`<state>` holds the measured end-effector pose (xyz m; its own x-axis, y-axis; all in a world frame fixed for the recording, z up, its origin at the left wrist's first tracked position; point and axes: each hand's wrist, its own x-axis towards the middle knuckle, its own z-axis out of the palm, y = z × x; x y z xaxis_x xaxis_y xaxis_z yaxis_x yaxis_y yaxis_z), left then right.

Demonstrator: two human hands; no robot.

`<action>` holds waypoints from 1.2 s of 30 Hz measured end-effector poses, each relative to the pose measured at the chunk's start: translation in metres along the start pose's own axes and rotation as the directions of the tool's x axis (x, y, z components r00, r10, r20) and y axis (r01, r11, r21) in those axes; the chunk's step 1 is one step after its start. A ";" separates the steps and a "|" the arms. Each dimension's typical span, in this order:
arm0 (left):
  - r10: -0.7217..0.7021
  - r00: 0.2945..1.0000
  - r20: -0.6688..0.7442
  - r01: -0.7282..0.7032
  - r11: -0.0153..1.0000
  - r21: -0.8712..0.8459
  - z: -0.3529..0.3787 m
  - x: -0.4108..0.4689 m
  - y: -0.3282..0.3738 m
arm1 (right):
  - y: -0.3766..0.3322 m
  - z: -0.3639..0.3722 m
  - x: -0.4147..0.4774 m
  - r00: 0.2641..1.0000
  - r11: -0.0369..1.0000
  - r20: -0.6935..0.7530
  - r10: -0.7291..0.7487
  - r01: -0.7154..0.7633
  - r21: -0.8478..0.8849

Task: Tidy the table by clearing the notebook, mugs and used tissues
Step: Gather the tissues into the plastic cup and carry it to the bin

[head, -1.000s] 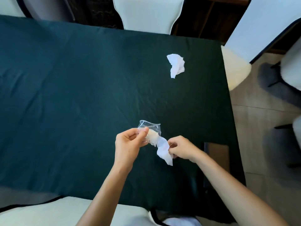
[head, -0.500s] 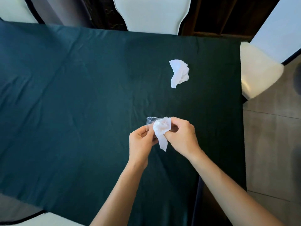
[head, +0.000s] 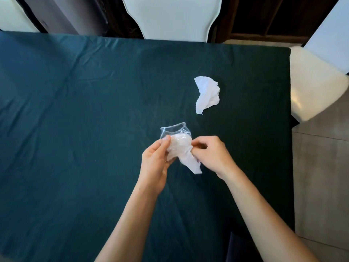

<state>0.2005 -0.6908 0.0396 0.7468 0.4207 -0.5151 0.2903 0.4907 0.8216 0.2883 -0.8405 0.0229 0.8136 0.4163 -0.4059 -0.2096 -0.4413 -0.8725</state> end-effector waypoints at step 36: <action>0.067 0.989 -0.129 -0.072 0.997 -0.032 -0.070 0.000 0.056 | -0.017 -0.053 0.184 0.981 0.884 -0.190 -0.030 -0.063 -0.463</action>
<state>0.1745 -0.6098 0.0683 0.6811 0.5474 -0.4862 0.2171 0.4832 0.8482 0.4697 -0.7985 -0.0230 0.9078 0.2703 -0.3207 0.0146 -0.7845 -0.6199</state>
